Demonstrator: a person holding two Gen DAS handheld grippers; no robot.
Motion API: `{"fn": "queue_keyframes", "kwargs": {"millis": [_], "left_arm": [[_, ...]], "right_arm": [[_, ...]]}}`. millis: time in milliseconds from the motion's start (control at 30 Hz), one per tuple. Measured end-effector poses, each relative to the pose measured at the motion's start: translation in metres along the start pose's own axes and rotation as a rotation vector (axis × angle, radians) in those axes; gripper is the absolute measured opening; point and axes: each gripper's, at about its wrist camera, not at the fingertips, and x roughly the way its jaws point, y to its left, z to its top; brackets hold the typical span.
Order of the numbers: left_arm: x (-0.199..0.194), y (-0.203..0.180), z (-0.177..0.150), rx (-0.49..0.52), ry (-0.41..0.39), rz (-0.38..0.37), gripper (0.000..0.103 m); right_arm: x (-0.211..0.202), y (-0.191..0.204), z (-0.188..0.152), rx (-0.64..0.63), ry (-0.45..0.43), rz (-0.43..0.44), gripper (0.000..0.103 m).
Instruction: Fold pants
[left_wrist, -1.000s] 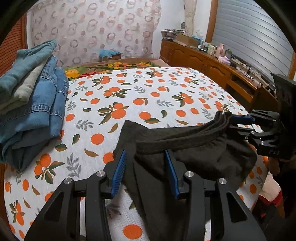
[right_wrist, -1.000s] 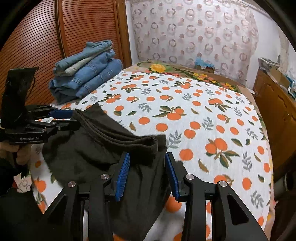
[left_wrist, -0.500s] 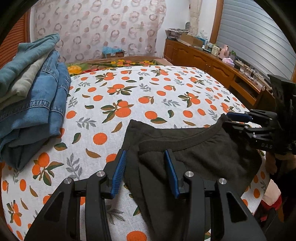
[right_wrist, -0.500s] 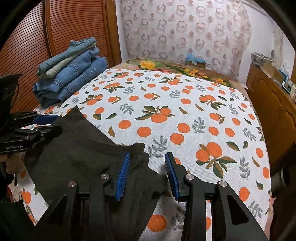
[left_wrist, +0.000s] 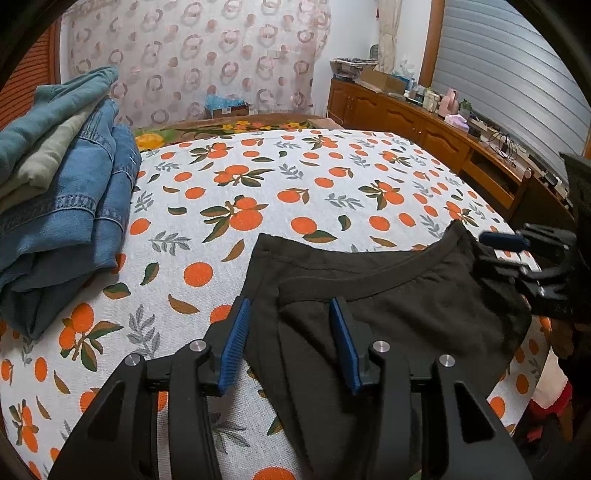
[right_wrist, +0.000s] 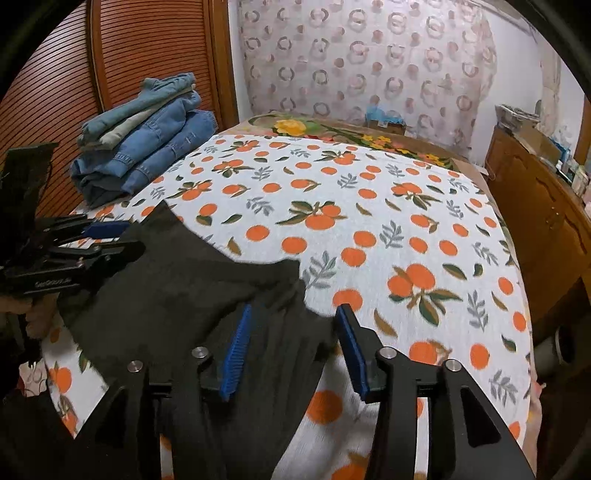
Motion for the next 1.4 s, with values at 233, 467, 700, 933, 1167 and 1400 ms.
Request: {"fn": "queue_keyframes", "kwargs": {"millis": [233,467,700,933,1167,1400], "left_arm": [[0.001,0.001,-0.001,-0.005,-0.001,-0.002,0.047],[0.002,0.000,-0.002,-0.007,-0.001,-0.004,0.047],[0.001,0.001,-0.002,-0.006,0.000,-0.004,0.051],[-0.002,0.002,0.000,-0.023,0.002,-0.015,0.051],[0.002,0.008,0.012,-0.025,0.020,-0.029,0.051],[0.014,0.016,0.017,-0.060,0.055,-0.083,0.051]], "right_arm": [[-0.018,-0.002,-0.019,0.066,0.034,-0.012,0.060],[-0.022,0.000,-0.027,0.119,0.075,-0.052,0.063],[-0.029,0.006,-0.036,0.095,0.060,-0.052,0.066],[-0.028,0.006,-0.030,0.077,0.038,-0.031,0.066],[-0.020,0.000,-0.021,0.083,0.035,-0.025,0.066],[-0.007,-0.007,-0.014,0.116,0.045,0.005,0.064]]}}
